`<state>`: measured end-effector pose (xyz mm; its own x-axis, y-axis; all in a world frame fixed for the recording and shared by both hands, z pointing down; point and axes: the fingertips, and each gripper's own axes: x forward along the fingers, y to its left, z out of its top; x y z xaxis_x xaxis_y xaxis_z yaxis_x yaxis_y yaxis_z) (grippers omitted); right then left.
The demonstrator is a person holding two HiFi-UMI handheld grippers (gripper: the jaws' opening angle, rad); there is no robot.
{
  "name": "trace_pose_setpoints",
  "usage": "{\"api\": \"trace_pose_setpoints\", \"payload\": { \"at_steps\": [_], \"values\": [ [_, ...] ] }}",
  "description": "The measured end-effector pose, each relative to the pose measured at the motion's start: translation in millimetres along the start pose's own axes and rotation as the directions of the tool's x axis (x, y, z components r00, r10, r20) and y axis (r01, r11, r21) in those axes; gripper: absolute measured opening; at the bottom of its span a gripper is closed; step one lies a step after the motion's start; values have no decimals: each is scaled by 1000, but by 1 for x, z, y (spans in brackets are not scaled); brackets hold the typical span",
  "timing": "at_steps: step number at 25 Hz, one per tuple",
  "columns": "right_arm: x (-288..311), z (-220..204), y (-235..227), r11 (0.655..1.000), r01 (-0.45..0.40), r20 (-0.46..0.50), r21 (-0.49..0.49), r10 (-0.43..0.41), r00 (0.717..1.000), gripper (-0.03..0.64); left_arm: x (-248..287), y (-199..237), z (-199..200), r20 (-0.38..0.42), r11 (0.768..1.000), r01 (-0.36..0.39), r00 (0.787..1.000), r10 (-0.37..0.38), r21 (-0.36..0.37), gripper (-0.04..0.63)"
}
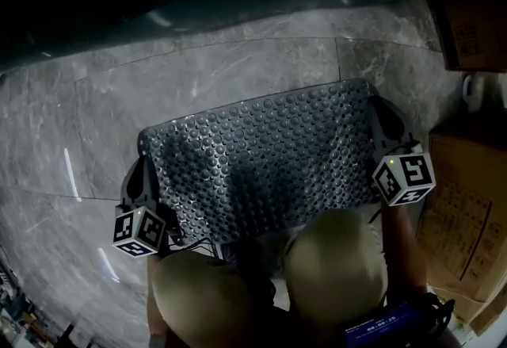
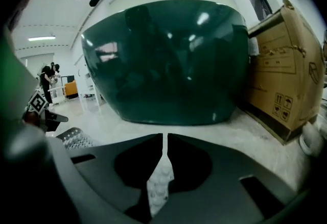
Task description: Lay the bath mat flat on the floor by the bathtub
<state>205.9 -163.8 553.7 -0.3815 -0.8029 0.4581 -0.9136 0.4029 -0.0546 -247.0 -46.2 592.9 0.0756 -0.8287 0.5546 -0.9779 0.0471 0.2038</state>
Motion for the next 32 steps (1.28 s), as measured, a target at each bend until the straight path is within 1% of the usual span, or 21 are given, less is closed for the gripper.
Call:
{"api": "trace_pose_setpoints", "payload": {
  "at_steps": [3,5,7,9,11,14,18,25,32],
  "values": [
    [13,57,30,996,-48,102,-76,55,993,40,2,-10,56,105,995,-44,994,35,91,37],
    [18,85,48,989,-66,151,-135,86,985,40,3,-20,87,163,983,-78,985,51,164,37],
    [21,103,63,979,-73,179,-192,109,978,40,3,-30,110,213,968,-110,975,61,225,37],
    [19,114,72,971,-70,198,-229,117,973,40,4,-37,124,243,958,-123,968,58,261,37],
    [12,119,74,972,-48,219,-229,100,971,35,4,-41,127,251,953,-128,966,57,275,37],
    [6,114,74,977,-18,232,-211,68,970,31,0,-39,127,253,947,-150,964,77,283,35],
    [8,105,70,980,-11,218,-201,56,974,25,-1,-41,125,250,944,-151,965,77,292,31],
    [6,104,66,975,2,224,-220,49,973,18,2,-49,120,233,941,-137,970,65,310,29],
    [3,105,63,977,7,232,-215,44,972,18,1,-50,118,228,938,-134,972,61,319,29]
  ]
}}
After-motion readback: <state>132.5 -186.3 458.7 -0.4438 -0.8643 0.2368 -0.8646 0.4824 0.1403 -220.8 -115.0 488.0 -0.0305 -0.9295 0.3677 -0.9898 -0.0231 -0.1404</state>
